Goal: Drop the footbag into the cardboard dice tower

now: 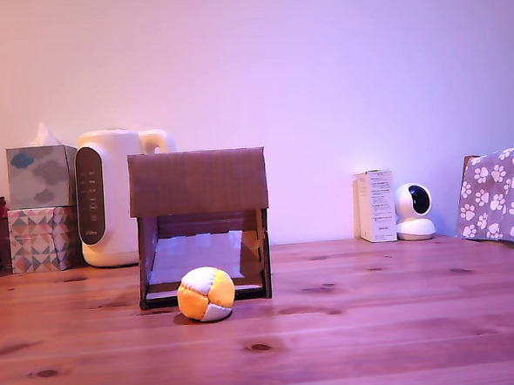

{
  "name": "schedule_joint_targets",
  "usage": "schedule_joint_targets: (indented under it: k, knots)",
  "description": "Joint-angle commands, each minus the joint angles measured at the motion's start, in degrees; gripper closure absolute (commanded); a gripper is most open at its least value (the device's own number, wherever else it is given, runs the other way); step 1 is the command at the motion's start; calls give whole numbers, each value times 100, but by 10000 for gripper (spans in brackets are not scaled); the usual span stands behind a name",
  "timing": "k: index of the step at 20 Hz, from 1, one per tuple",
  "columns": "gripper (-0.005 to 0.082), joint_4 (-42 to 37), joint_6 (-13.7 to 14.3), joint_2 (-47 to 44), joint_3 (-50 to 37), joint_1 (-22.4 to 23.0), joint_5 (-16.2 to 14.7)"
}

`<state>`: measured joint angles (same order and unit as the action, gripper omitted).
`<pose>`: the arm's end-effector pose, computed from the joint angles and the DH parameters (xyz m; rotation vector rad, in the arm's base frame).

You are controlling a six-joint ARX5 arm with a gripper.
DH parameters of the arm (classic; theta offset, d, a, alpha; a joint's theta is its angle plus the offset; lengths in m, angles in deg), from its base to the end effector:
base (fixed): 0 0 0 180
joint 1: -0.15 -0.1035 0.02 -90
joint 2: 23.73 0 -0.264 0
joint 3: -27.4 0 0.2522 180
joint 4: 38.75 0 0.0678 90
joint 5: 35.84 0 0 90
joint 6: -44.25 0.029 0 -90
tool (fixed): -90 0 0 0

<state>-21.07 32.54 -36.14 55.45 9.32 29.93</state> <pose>0.0961 -0.0276 0.2249 -0.2033 0.0952 -0.5772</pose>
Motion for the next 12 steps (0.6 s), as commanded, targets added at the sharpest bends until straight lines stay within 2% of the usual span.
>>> schedule_joint_targets:
  k: [1,6,9,12]
  knots:
    - [793,-225,15,-273,33,210,-72]
    - [793,-673,94,-1515,33,1108,-55]
    - [793,-1082,166,-2323,35,1644,149]
    - [793,-1666,166,-3182,35,2035,544]
